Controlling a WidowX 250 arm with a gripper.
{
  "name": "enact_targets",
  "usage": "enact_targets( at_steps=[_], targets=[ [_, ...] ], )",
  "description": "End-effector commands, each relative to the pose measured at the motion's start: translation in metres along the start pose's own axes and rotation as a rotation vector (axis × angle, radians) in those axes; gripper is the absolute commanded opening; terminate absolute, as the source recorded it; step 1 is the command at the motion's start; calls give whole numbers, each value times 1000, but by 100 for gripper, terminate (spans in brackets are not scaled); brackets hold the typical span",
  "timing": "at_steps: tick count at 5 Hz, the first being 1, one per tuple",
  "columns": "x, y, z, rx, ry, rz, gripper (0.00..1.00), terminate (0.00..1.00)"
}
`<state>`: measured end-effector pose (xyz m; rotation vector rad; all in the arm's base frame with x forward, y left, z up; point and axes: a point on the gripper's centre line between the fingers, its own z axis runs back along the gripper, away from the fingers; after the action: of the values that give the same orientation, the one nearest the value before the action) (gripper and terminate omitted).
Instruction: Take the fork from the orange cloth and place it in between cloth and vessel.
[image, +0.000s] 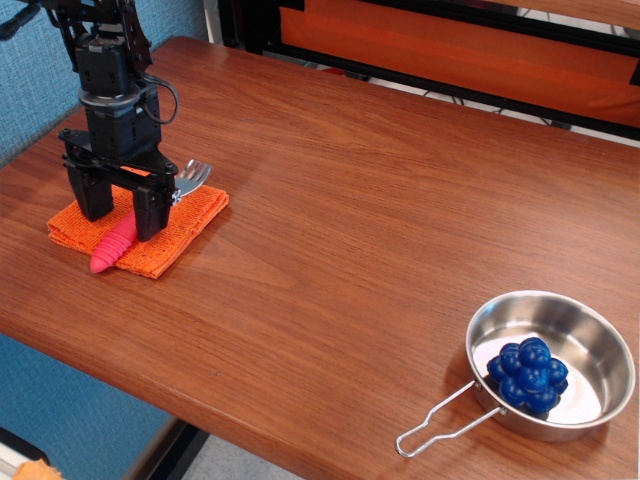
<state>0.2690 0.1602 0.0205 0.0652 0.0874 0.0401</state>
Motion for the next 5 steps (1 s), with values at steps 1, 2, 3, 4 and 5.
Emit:
enact_targets(
  at_steps=[1,2,3,4,5],
  targets=[
    [8,-1,13,36,-42,-13,100,0],
    [11,-3,7,39,-19,-13,100,0],
    [12,-5,5,35,-13,-20,100,0],
    [10,-4,11,36,-15,-30,0,0],
    [7,-3,31,48,-55,-21,0,0]
  ],
)
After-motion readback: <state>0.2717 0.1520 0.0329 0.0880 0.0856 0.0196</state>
